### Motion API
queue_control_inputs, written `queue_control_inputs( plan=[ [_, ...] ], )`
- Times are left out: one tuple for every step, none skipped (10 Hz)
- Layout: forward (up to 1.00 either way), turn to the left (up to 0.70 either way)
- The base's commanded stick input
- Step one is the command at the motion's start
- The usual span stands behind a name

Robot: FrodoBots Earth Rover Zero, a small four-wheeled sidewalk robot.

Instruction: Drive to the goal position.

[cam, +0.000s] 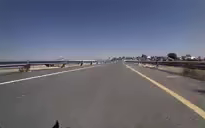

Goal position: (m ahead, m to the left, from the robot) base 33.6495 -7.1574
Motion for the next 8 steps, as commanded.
queue_control_inputs(
  plan=[
    [1.0, 0.0],
    [1.0, 0.0],
    [1.0, 0.0],
    [1.0, 0.0],
    [1.0, 0.0],
    [1.0, 0.0],
    [1.0, 0.0],
    [1.0, 0.0]
  ],
)
